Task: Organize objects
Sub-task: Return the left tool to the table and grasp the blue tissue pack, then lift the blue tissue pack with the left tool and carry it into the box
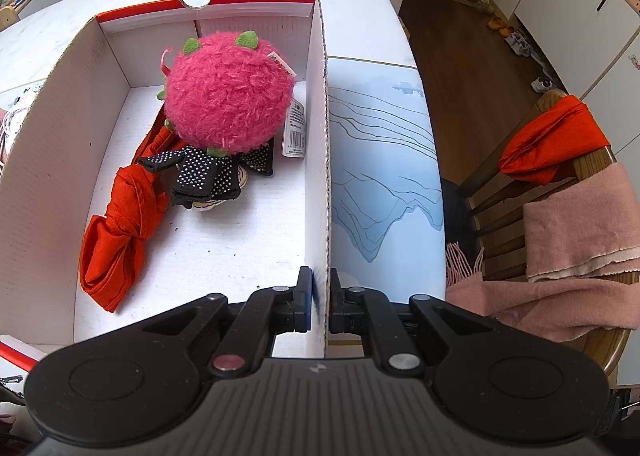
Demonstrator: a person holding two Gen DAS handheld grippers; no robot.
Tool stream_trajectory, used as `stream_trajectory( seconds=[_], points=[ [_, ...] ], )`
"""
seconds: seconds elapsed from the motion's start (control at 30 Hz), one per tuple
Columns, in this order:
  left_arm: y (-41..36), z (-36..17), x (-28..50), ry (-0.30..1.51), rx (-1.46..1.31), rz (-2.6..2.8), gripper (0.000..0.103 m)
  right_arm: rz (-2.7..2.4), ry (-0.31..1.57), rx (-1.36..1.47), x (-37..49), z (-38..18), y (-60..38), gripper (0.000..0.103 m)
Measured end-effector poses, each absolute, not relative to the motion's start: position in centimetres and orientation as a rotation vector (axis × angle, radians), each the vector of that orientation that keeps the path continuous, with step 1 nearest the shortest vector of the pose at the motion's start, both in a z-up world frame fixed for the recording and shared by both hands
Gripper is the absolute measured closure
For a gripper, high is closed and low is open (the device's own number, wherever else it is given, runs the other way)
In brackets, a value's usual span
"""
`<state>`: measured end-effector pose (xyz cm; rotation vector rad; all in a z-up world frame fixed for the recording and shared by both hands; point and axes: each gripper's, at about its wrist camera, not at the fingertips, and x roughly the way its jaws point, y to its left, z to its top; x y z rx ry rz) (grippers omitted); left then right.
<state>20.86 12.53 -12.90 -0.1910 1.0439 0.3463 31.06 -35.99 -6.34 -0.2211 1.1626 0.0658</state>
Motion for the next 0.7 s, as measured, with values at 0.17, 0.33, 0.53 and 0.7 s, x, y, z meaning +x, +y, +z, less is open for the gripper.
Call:
stream_trajectory(
  seconds=[0.17,0.33,0.53,0.7],
  points=[
    [12.4,-12.6,20.6,1.055,-0.189,0.362,0.055,0.068,1.161,-0.221,31.0,-6.4,-36.1,0.097],
    [12.1,-11.1,20.1,1.031,-0.195,0.381,0.055,0.074,1.157,-0.218,30.9,-6.5,-36.3,0.097],
    [10.4,-8.3,19.7,1.015,-0.185,0.369,0.055,0.077,1.153,-0.211,30.9,-6.4,-36.4,0.097],
    [7.8,-6.0,20.1,0.994,-0.164,0.323,0.055,0.075,1.146,-0.208,30.8,-6.5,-36.4,0.097]
  ],
)
